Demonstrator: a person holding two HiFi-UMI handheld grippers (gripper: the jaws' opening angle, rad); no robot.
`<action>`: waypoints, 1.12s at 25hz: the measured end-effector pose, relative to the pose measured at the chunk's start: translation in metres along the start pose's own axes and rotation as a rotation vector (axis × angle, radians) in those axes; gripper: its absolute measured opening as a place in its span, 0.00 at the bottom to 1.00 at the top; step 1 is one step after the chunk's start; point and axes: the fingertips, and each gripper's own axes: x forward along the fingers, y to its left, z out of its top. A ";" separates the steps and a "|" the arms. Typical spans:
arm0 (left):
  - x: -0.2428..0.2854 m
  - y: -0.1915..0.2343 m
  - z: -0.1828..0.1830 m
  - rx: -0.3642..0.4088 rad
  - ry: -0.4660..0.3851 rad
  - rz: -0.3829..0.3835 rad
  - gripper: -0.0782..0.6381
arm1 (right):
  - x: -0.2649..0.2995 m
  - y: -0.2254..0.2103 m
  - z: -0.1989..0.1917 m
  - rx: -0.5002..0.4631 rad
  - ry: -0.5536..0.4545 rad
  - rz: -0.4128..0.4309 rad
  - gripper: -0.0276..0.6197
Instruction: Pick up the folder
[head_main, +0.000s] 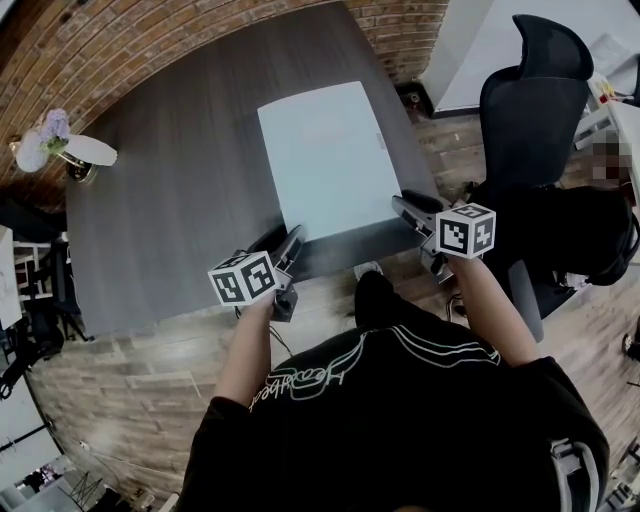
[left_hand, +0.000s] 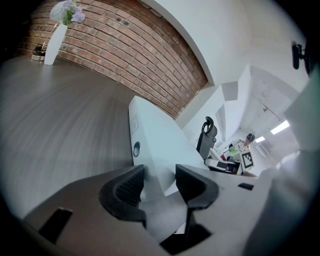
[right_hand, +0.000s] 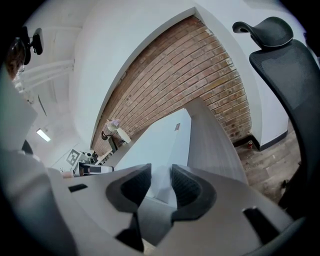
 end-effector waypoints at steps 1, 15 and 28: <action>-0.002 -0.001 -0.003 -0.001 0.000 -0.001 0.38 | -0.002 0.001 -0.002 0.001 -0.001 -0.001 0.21; -0.027 -0.016 -0.044 -0.003 0.009 -0.009 0.38 | -0.033 0.019 -0.038 0.015 -0.014 -0.001 0.21; -0.052 -0.027 -0.078 -0.005 0.040 -0.021 0.38 | -0.056 0.036 -0.069 0.038 -0.019 -0.006 0.20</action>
